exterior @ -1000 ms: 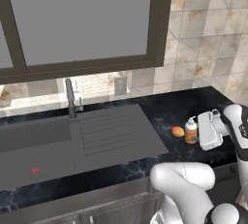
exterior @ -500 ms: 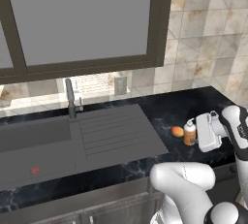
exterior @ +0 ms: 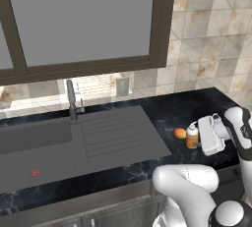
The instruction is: Open the cabinet. Pick the soap dispenser and place it next to the sink. Then close the cabinet.
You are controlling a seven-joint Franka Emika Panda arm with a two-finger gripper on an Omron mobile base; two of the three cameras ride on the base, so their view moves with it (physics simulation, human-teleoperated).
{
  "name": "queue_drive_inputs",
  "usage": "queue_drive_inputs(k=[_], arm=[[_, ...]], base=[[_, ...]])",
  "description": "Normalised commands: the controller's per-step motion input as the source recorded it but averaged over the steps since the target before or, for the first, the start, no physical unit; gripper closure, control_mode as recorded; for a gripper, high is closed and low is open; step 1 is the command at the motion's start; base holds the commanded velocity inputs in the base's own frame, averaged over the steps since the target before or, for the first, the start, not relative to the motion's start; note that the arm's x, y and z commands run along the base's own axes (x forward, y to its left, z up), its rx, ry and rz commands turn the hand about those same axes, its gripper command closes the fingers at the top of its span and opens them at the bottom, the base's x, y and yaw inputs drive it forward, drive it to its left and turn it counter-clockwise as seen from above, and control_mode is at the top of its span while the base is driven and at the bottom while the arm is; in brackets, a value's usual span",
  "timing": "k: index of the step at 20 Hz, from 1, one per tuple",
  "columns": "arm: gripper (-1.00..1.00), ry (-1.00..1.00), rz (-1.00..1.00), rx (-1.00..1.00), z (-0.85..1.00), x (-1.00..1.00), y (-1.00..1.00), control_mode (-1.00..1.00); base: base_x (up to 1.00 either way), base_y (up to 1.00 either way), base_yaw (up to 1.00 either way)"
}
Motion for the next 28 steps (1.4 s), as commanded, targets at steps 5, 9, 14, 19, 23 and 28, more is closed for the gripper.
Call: queue_drive_inputs(k=[5,9,14,19,23,28], arm=[[1.00,0.04,0.00,0.00,-0.20,0.00,0.00,-1.00],[1.00,0.07,0.00,0.00,-0.25,0.01,0.00,-1.00],[1.00,0.07,0.00,0.00,-0.13,0.06,0.00,-1.00],[1.00,0.03,0.00,0.00,-0.04,0.10,0.00,-1.00],[1.00,0.00,0.00,0.03,0.00,0.13,0.00,-1.00],[1.00,0.00,0.00,0.08,-0.01,0.13,0.00,-1.00]], base=[[0.00,0.00,0.00],[0.00,0.00,0.00],[0.00,0.00,0.00],[0.00,0.00,0.00],[0.00,0.00,0.00],[0.00,0.00,0.00]])
